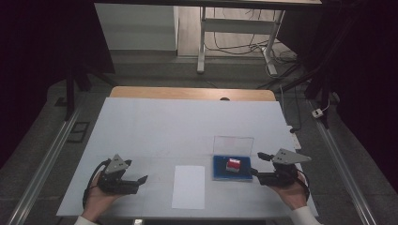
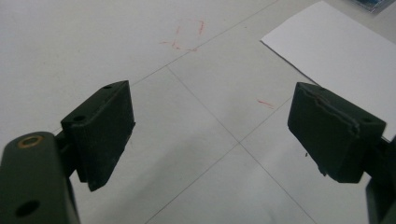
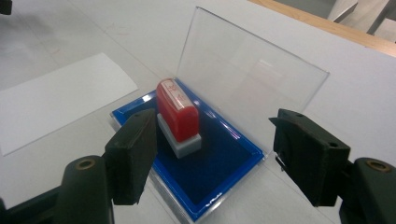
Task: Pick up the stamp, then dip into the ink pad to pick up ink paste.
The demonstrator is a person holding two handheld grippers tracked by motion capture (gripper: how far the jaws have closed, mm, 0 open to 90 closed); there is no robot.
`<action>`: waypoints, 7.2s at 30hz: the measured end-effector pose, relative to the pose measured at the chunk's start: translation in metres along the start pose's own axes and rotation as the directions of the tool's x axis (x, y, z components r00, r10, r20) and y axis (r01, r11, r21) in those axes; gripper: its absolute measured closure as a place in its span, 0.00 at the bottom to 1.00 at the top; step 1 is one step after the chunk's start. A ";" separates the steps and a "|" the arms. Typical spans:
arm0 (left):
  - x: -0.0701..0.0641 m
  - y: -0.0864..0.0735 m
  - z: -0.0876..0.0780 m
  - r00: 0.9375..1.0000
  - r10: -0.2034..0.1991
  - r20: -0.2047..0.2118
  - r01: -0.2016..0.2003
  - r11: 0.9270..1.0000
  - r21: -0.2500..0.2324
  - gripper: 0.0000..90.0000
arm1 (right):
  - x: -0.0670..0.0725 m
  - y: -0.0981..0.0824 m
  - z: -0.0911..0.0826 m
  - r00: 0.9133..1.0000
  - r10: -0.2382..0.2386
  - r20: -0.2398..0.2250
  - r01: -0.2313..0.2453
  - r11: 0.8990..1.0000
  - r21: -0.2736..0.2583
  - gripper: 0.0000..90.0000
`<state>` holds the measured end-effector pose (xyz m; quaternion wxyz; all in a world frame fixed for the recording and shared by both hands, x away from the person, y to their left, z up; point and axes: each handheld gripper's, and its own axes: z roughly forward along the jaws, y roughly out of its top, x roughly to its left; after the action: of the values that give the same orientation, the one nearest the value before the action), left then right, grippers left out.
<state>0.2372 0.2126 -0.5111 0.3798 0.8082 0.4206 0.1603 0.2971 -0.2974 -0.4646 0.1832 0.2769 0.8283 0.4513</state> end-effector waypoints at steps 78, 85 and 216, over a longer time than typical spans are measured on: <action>-0.001 -0.002 0.004 1.000 0.027 0.007 -0.027 0.999 0.031 0.18 | 0.012 0.043 0.069 0.977 -0.123 -0.175 0.169 0.946 0.277 0.60; -0.001 -0.002 0.004 1.000 0.031 0.005 -0.031 0.999 0.035 0.18 | 0.012 0.042 0.071 0.976 -0.128 -0.175 0.175 0.941 0.290 0.67; 0.002 -0.004 0.007 0.999 0.037 -0.012 -0.036 0.998 0.058 0.18 | 0.019 0.049 0.075 0.993 -0.098 -0.065 0.114 0.938 0.327 0.78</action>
<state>0.2400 0.2127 -0.5186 0.3508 0.8252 0.4126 0.1601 0.3380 -0.2152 -0.4640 0.1384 0.2479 0.9099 0.3025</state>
